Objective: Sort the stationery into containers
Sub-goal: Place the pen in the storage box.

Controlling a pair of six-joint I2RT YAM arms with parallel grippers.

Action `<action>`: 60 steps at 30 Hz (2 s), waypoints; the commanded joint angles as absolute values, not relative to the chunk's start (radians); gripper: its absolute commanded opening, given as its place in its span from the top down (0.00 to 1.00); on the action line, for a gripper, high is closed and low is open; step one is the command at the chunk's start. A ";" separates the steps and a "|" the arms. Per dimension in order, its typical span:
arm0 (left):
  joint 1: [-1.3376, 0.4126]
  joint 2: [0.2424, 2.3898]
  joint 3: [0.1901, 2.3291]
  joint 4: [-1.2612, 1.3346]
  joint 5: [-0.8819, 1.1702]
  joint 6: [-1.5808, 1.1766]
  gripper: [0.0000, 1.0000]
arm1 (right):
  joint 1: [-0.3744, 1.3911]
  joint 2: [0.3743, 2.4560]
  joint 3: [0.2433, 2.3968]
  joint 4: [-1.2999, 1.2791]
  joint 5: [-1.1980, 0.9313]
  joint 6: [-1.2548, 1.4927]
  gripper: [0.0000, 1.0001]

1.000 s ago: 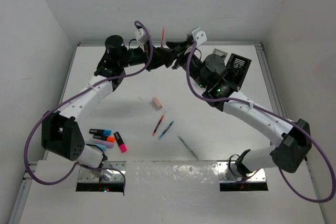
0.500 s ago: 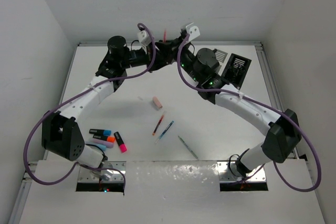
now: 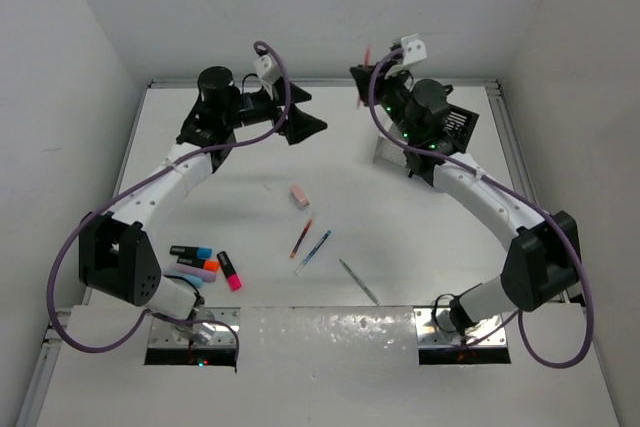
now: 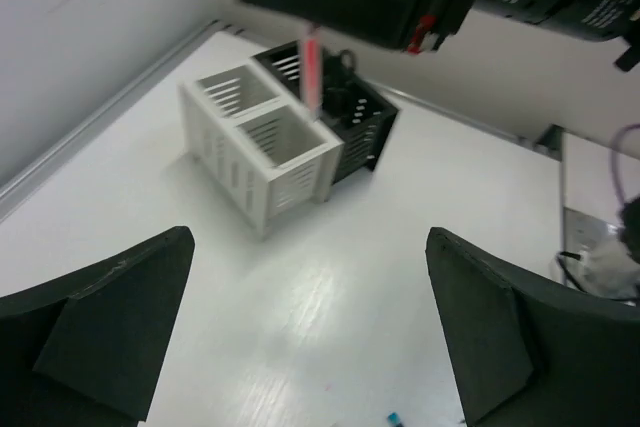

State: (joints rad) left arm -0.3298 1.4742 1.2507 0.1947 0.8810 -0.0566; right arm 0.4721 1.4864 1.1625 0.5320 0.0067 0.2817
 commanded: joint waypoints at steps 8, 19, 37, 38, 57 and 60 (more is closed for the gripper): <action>-0.216 1.460 1.253 0.040 0.695 0.103 0.00 | 0.193 1.542 1.054 0.583 0.037 0.253 1.00; -0.175 1.483 1.239 0.021 0.663 0.140 0.00 | 0.152 1.703 1.002 0.704 0.055 0.294 1.00; -0.163 1.517 1.259 0.058 0.658 0.150 0.00 | 0.153 1.829 0.925 0.796 0.103 0.302 0.73; -0.163 1.520 1.259 0.060 0.658 0.152 0.00 | 0.153 1.827 0.925 0.793 0.103 0.304 0.72; -0.163 1.496 1.240 0.086 0.652 0.170 0.00 | 0.156 1.657 0.959 0.658 0.025 0.301 0.46; -0.163 1.483 1.226 0.095 0.653 0.170 0.00 | 0.156 1.596 0.992 0.608 0.006 0.284 0.43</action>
State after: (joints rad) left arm -0.1741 1.5120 1.2407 0.0376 0.6502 0.1539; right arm 0.1539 1.6802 0.9340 0.6220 0.0425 0.3058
